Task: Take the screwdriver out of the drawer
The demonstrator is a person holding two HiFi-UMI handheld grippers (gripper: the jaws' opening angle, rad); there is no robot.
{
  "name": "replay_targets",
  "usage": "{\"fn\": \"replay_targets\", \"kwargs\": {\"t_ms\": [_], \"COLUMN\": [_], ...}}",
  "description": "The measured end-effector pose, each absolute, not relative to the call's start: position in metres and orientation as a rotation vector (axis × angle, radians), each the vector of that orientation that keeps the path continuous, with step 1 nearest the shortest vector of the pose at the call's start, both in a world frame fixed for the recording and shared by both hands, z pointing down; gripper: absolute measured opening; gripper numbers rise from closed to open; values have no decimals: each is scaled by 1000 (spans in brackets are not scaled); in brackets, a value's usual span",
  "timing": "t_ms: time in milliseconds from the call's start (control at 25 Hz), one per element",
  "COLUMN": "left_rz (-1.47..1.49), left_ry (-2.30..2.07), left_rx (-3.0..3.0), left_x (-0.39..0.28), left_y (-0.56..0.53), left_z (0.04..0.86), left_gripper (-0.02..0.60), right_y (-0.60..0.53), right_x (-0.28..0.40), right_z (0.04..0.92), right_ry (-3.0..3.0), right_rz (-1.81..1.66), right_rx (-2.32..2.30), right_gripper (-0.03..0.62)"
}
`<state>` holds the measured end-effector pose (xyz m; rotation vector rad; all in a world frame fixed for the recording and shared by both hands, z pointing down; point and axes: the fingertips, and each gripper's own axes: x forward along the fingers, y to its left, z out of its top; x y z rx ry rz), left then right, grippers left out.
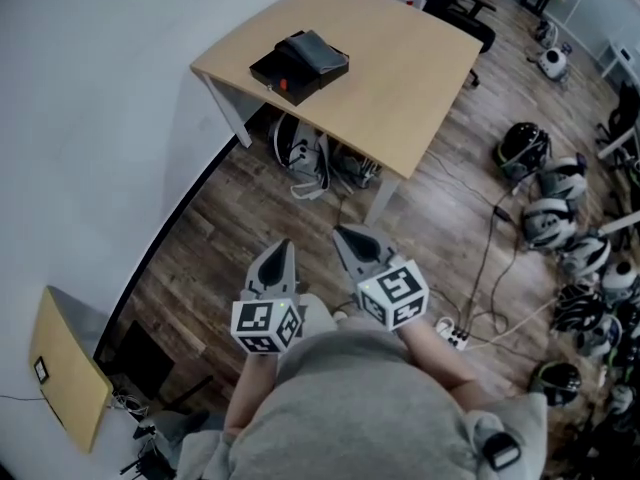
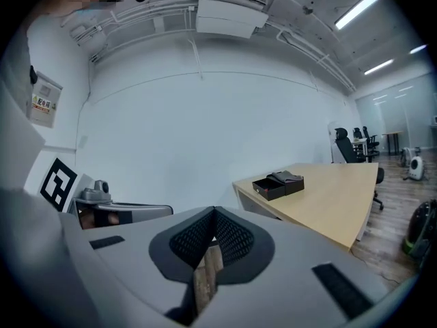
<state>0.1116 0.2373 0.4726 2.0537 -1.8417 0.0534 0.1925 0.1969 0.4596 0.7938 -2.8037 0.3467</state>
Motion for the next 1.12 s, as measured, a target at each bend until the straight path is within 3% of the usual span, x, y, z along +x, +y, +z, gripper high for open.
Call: {"fn": "replay_targets", "kwargs": {"t_ms": [640,1120], "left_rz": [68,92], "left_ry": [-1818,-1767], "left_rx": [2054,2069], "left_x": [51,-29], "left_y": [152,59], "left_z": [482,472], "left_gripper": [0,0], "right_y": [108,25], "right_x": [132,46], "right_z": [470,451], "right_ry": [-2762,-2768], "right_rz": [438,405], "right_rx": [887,890], "right_gripper": [-1,-1]}}
